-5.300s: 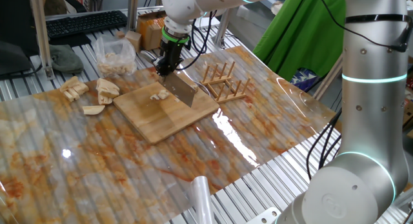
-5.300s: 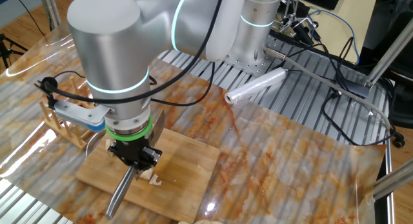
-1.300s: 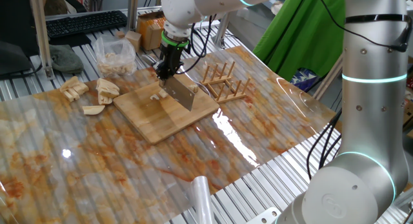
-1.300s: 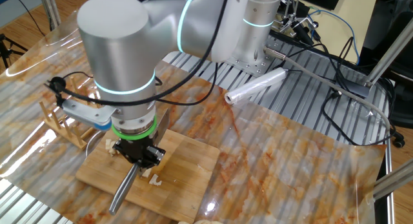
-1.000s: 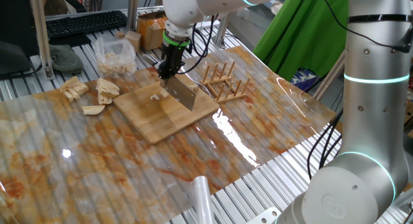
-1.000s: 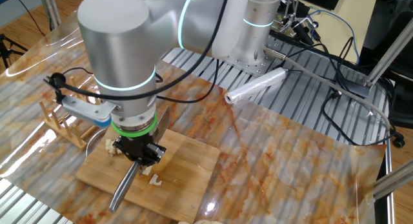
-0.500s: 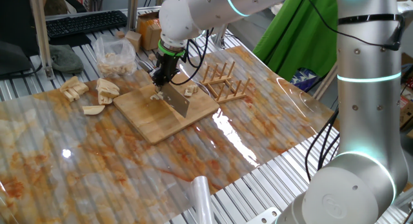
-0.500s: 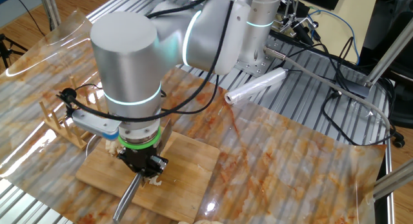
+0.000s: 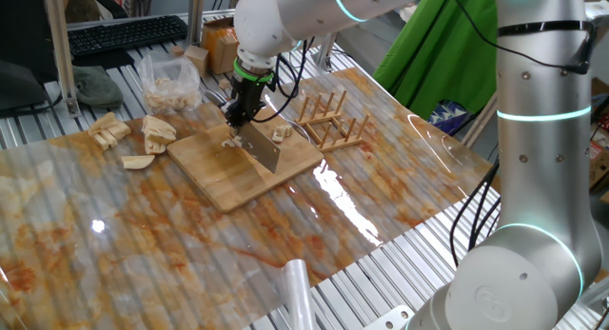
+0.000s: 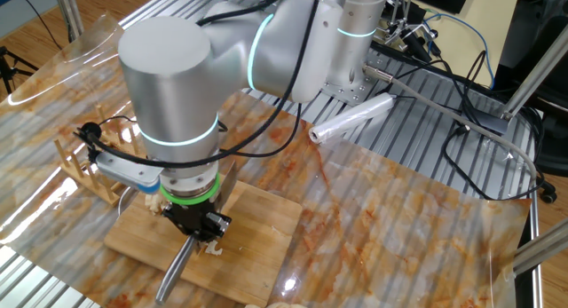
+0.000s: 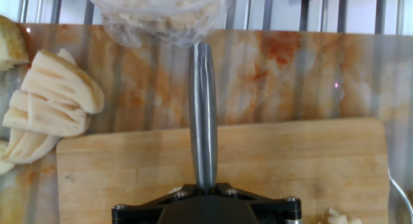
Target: Slice the lotus root
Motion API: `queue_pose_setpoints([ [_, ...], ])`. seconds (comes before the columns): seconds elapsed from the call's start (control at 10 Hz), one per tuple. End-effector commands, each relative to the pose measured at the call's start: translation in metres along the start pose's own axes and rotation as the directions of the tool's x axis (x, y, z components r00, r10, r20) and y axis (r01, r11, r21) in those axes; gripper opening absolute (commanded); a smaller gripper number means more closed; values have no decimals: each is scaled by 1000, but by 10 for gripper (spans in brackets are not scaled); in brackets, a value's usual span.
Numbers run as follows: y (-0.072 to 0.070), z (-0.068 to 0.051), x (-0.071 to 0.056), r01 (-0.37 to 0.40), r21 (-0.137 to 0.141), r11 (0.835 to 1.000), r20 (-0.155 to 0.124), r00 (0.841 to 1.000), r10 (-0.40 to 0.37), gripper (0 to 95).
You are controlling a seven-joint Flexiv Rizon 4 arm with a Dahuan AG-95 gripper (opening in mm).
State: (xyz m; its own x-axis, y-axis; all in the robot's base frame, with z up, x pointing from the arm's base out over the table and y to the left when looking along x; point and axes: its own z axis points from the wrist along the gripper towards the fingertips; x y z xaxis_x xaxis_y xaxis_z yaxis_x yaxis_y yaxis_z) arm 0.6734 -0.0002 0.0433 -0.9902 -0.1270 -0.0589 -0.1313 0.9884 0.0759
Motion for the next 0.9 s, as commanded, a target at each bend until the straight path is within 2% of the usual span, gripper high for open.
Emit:
queue_pose_setpoints([
  [0.1,-1,-5,1,-1,2,1000,-4,1000,1,0],
  [0.2,0,-5,2,-3,0,1000,-4,1000,3,0],
  [0.3,0,-1,2,-6,-3,1000,8,1000,6,0],
  [0.4,3,14,6,-11,-5,1000,47,999,11,0],
  [0.5,4,23,8,-15,-7,1000,60,998,16,0],
  [0.6,4,21,8,-19,-18,1000,46,999,20,0],
  [0.7,2,14,7,-15,-11,1000,29,999,15,0],
  [0.8,0,9,5,-20,-24,1000,24,999,21,0],
  [0.9,0,10,4,-28,-37,999,21,999,28,0],
])
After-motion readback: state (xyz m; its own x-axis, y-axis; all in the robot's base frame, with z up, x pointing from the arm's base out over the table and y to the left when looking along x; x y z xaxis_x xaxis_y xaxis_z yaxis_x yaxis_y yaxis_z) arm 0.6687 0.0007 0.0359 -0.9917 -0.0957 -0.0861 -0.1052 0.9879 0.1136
